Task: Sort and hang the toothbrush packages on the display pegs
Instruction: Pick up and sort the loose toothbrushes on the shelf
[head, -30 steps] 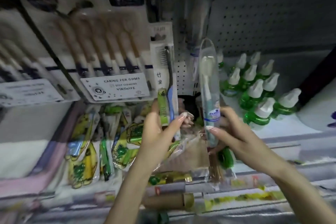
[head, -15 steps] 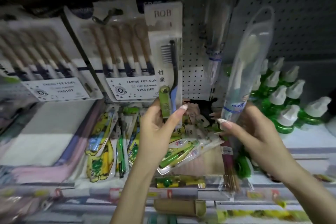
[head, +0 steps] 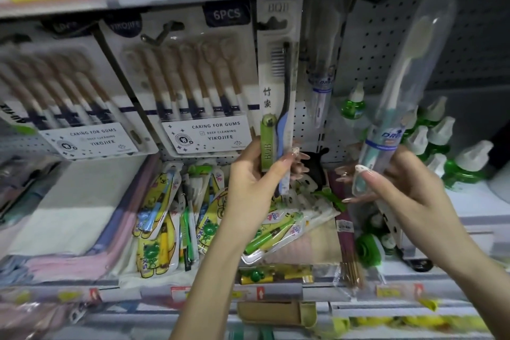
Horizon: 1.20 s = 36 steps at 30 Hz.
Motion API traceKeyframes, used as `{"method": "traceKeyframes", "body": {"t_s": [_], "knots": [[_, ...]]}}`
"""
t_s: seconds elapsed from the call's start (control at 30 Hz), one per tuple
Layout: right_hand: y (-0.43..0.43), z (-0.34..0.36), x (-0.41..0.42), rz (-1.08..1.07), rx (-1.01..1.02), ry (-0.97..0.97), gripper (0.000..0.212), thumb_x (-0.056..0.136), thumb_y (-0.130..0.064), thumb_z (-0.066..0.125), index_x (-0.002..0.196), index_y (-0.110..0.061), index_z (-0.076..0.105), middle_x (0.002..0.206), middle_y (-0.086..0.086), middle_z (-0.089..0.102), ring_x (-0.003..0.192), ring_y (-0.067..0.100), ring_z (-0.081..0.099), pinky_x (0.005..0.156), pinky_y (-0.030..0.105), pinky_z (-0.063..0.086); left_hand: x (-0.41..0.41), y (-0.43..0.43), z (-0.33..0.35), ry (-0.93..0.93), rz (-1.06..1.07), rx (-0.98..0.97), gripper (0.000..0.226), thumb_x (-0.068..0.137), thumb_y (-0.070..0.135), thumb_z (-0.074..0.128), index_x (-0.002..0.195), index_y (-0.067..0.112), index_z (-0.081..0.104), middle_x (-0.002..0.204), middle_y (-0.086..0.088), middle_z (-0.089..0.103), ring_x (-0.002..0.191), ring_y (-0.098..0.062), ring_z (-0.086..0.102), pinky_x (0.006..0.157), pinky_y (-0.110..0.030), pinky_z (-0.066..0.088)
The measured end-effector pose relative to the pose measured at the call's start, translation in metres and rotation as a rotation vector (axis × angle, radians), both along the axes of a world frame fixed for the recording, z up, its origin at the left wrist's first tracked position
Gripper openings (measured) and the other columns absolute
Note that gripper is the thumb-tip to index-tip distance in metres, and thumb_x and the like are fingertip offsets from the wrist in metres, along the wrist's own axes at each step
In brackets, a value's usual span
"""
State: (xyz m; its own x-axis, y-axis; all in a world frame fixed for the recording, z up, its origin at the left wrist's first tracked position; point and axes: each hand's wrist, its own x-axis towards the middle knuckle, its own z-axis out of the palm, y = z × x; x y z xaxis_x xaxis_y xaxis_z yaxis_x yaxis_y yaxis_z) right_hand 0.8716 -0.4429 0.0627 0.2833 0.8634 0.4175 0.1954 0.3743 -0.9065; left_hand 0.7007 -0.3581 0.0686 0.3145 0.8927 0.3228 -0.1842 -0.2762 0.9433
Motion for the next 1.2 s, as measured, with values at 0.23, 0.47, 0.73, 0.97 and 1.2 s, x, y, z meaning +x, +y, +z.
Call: {"method": "traceKeyframes", "body": {"t_s": [0.23, 0.47, 0.73, 0.97, 1.2], "knots": [[-0.003, 0.001, 0.007, 0.007, -0.004, 0.009, 0.021, 0.083, -0.022, 0.056, 0.104, -0.019, 0.058, 0.101, -0.017, 0.072, 0.092, 0.005, 0.069, 0.063, 0.021, 0.058, 0.001, -0.004, 0.003, -0.052, -0.005, -0.015, 0.021, 0.09, 0.003, 0.054, 0.1, 0.021, 0.061, 0.078, 0.008, 0.073, 0.067, -0.007, 0.068, 0.063, -0.02, 0.055], [-0.001, 0.006, 0.008, 0.012, -0.006, 0.005, 0.023, 0.082, -0.025, 0.056, 0.105, -0.022, 0.057, 0.099, -0.019, 0.071, 0.088, 0.005, 0.069, 0.062, 0.022, 0.058, 0.002, 0.009, -0.002, -0.008, 0.032, -0.092, 0.014, 0.09, 0.018, 0.058, 0.1, 0.026, 0.065, 0.087, 0.004, 0.073, 0.077, -0.021, 0.069, 0.078, -0.038, 0.057], [0.006, 0.004, 0.006, 0.005, -0.029, -0.091, 0.025, 0.085, -0.03, 0.056, 0.11, -0.024, 0.056, 0.099, -0.027, 0.068, 0.09, -0.002, 0.066, 0.065, 0.015, 0.053, 0.016, 0.037, -0.014, -0.001, 0.097, -0.292, 0.042, 0.069, 0.049, 0.061, 0.083, 0.011, 0.071, 0.082, -0.009, 0.074, 0.077, -0.024, 0.071, 0.076, -0.034, 0.058], [0.008, -0.005, 0.008, -0.015, -0.06, -0.11, 0.025, 0.085, -0.04, 0.054, 0.11, -0.037, 0.056, 0.095, -0.028, 0.068, 0.087, -0.003, 0.065, 0.068, 0.02, 0.054, 0.018, 0.027, -0.048, -0.033, 0.082, -0.503, 0.064, 0.069, 0.052, 0.064, 0.108, 0.002, 0.065, 0.097, -0.015, 0.073, 0.084, -0.027, 0.07, 0.081, -0.041, 0.056], [0.019, -0.009, 0.011, -0.055, -0.115, -0.129, 0.015, 0.097, -0.029, 0.054, 0.111, -0.033, 0.058, 0.077, -0.018, 0.068, 0.072, 0.004, 0.065, 0.063, 0.028, 0.052, 0.019, 0.024, -0.054, -0.112, 0.027, -0.616, 0.06, 0.075, 0.049, 0.057, 0.113, 0.003, 0.061, 0.086, -0.008, 0.075, 0.079, -0.023, 0.072, 0.081, -0.038, 0.055]]}}
